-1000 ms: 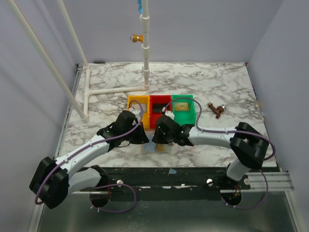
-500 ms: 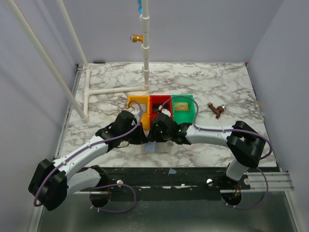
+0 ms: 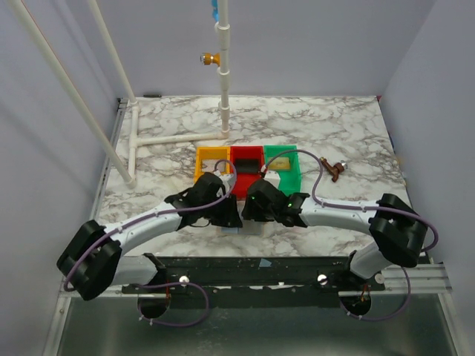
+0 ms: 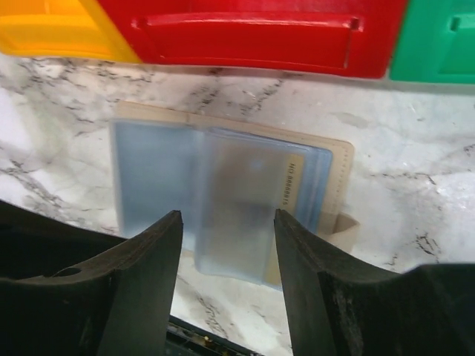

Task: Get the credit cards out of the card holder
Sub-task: Remove the credit card from the card holder.

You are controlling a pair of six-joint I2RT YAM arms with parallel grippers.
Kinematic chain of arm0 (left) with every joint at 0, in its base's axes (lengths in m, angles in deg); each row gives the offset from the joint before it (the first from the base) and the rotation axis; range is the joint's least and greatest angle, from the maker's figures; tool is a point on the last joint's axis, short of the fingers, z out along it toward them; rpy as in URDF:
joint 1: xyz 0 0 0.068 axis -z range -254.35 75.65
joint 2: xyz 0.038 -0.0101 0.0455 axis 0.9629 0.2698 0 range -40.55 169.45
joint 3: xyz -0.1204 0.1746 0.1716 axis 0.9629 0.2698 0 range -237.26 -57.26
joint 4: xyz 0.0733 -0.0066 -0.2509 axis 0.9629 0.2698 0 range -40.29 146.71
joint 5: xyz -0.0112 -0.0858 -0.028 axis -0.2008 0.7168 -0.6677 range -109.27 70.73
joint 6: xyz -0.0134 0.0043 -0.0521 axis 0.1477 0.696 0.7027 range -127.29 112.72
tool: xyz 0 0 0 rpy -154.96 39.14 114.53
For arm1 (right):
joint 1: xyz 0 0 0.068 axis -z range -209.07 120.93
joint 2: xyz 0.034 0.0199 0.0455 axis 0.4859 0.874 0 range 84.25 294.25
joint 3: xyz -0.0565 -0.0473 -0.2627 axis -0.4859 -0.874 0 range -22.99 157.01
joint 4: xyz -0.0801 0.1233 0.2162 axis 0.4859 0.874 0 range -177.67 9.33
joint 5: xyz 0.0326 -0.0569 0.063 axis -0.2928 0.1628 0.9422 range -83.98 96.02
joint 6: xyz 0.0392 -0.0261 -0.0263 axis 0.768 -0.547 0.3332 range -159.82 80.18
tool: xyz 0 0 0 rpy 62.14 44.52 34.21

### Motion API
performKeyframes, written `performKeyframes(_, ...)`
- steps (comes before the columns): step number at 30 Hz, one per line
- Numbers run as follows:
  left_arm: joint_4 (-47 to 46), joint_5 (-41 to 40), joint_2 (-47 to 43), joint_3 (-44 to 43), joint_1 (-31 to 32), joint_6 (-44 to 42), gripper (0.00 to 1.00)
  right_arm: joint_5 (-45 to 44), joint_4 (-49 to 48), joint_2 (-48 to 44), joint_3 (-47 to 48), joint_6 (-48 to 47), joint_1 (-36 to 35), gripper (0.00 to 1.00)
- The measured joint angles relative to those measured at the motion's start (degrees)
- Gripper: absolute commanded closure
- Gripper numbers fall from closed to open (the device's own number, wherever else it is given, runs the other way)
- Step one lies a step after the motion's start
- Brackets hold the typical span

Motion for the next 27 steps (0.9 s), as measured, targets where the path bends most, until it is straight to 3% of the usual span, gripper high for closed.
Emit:
performKeyframes(4, -0.7, -1.4, 6.4, -2.1, 3.2, 0.0, 0.53, 0.0, 0.8, 0.2, -0.6, 0.2, 0.3, 0.72)
performKeyframes(8, -1.3, -3.3, 9.5, -3.8, 3.5, -0.1, 0.53, -0.3, 0.8, 0.1, -0.8, 0.8, 0.6, 0.79)
performKeyframes(19, -1.2, -7.7, 15.6, -8.2, 4.7, -2.3, 0.59, -0.7, 1.3, 0.1, -1.5, 0.9, 1.0, 0.81)
performKeyframes(27, -0.6, -9.5, 18.6, -8.8, 4.7, -3.8, 0.82, -0.7, 1.5, 0.1, -1.5, 0.9, 1.0, 0.79)
